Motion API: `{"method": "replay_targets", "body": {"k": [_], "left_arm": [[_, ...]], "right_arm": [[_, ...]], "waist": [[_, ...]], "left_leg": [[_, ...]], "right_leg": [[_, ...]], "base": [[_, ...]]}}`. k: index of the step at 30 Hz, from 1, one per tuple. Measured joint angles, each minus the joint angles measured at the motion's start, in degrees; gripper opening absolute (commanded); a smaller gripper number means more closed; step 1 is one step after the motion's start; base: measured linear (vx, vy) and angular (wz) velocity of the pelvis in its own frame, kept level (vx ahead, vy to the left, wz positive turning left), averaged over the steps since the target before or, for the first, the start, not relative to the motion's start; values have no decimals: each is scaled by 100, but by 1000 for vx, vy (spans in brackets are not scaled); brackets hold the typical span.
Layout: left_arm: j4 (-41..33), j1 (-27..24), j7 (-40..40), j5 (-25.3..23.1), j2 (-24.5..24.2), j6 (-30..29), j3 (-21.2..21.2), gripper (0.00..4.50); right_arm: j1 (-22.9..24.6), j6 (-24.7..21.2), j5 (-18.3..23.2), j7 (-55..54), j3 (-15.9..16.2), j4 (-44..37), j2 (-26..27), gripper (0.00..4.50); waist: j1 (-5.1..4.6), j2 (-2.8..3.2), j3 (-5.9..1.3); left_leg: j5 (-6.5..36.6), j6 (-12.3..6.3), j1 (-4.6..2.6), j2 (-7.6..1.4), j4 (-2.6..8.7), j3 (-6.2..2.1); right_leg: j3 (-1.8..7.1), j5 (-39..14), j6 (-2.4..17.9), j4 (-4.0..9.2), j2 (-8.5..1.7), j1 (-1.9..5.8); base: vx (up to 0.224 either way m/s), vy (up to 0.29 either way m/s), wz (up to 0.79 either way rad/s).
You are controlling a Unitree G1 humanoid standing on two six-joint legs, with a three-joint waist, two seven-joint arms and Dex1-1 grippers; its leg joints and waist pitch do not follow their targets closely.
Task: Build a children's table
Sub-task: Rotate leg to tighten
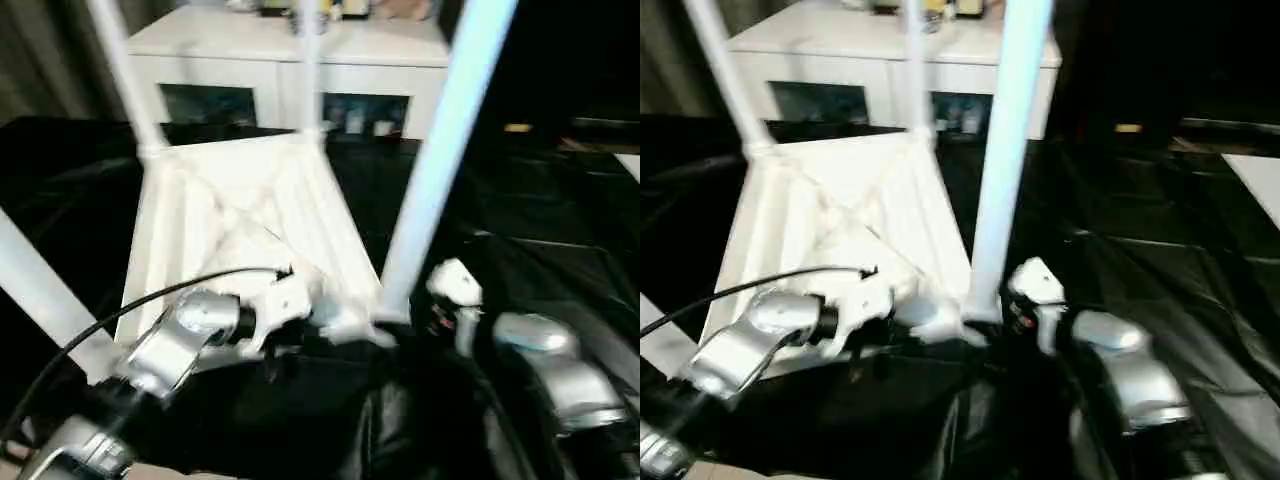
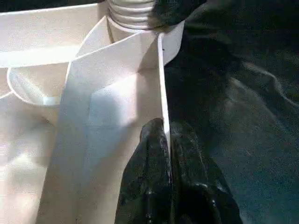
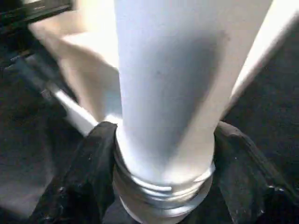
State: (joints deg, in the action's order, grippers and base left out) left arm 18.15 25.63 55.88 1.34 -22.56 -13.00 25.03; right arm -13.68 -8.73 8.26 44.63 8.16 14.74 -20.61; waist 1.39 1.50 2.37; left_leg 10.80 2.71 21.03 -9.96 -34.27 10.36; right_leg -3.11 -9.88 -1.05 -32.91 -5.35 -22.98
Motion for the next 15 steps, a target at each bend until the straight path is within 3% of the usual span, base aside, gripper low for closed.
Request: {"method": "replay_targets", "body": {"k": [2,3,4,5,6,7,8,9,10,11,12,13,14,15], "left_arm": [[275,162,-356,-128,305,-133,-30,0],[452,246,-610,-177,505,-222,-59,0],[597,327,-826,-230,694,-292,-72,0],[719,420,-1003,-290,837,-353,-86,0],[919,570,-1247,-406,1080,-391,-55,0],[998,646,-1408,-506,1189,-396,-60,0],[1098,680,-1581,-569,1306,-360,-92,0],[1158,675,-1687,-569,1403,-335,-117,0],[1172,682,-1736,-569,1474,-334,-116,0],[1214,729,-1789,-590,1537,-334,-106,0],[1243,763,-1795,-615,1550,-313,-105,0],[1239,762,-1794,-618,1547,-292,-99,0],[1233,758,-1793,-616,1546,-284,-84,0],[1206,754,-1791,-614,1531,-283,-74,0]], "right_arm": [[-17,-184,-195,-738,-122,37,377,270],[-69,-311,-353,-1273,-176,67,650,270],[-113,-434,-465,-1705,-223,75,870,270],[-192,-544,-581,-2084,-282,108,1042,269],[-191,-639,-659,-2524,-393,109,1213,269],[-273,-717,-721,-2818,-445,145,1341,269],[-407,-766,-805,-3051,-450,240,1428,269],[-503,-805,-870,-3250,-457,316,1505,269],[-510,-791,-887,-3323,-477,321,1515,269],[-509,-744,-907,-3374,-539,329,1532,269],[-507,-702,-910,-3376,-553,327,1537,269],[-462,-654,-900,-3370,-562,288,1537,304],[-418,-615,-898,-3370,-570,259,1537,338],[-383,-609,-890,-3345,-574,200,1535,338]], "waist": [[-58,60,7],[-141,129,32],[-163,189,50],[-154,197,86],[-16,81,72],[61,-133,38],[84,-116,21],[172,33,-42],[196,108,-78],[180,114,-93],[130,103,-94],[111,112,-99],[110,124,-106],[100,127,-106]], "left_leg": [[1,0,-7,-3,7,-65],[3,-1,-16,-13,23,-118],[3,0,-27,-15,65,-137],[2,0,-26,6,104,-127],[1,-2,-36,-6,146,119],[-7,6,-73,38,129,293],[62,52,-34,38,-31,188],[108,26,-6,135,-220,-244],[127,76,-47,148,-169,-355],[78,160,-21,140,-89,-310],[48,140,-41,103,-32,-217],[48,139,-33,79,0,-186],[46,135,-23,61,17,-178],[41,128,-7,53,23,-162]], "right_leg": [[-109,-1,0,124,-11,67],[-245,-1,1,246,-15,149],[-316,-40,21,284,-22,249],[-326,-279,101,49,-85,280],[-217,-501,222,-499,-129,269],[-4,-688,12,-633,-138,297],[94,-686,-96,-647,-107,211],[54,-676,-94,-639,-100,192],[17,-650,-94,-624,-90,164],[46,-590,-84,-576,-85,157],[131,-485,-22,-516,-26,137],[157,-455,2,-458,3,146],[146,-427,1,-406,10,158],[141,-423,4,-396,9,157]], "base": [[-58,40,-4],[-57,43,-4],[-102,55,-1],[-107,14,20],[-107,14,20],[36,-109,26],[144,-68,-23],[144,-68,-23],[65,36,-17],[-15,11,27],[-15,11,27],[0,0,0],[0,0,0],[0,0,0]]}}
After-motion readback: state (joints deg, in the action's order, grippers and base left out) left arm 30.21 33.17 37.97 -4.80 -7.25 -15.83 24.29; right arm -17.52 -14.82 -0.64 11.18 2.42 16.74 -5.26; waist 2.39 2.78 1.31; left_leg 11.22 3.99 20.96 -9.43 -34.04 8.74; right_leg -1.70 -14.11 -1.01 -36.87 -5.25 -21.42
